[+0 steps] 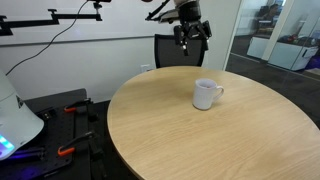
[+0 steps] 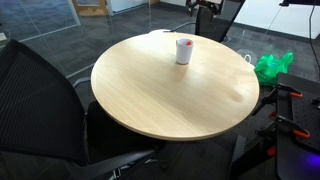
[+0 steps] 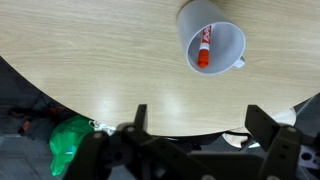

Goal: Remove the red marker from the white mug

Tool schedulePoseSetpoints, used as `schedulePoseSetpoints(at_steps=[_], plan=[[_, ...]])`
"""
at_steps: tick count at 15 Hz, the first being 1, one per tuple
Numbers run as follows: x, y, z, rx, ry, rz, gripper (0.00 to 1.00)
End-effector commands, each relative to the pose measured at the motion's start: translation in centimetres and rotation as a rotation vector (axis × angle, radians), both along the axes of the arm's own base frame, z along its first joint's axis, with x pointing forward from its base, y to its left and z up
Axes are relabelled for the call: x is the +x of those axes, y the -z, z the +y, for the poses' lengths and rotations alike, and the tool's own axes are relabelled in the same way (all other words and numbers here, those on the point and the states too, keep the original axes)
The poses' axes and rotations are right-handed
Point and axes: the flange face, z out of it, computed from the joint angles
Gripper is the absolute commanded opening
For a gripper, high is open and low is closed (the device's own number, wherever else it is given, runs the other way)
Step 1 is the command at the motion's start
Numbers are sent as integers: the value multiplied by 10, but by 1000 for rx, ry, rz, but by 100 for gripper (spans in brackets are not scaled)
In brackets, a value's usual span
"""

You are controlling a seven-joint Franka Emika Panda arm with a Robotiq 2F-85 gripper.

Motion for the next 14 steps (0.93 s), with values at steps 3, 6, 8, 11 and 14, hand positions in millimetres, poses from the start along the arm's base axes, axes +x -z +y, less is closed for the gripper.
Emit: schedulePoseSetpoints(at_steps=[3,6,8,11,14], plan=[[0,-1,-4,-7,26,5,100],[1,5,-7,-46,119,-1,100],[1,12,-5,-62,176,-1,100],[3,25,2,-70,235,2,100],[6,35,7,-71,281,1,100]])
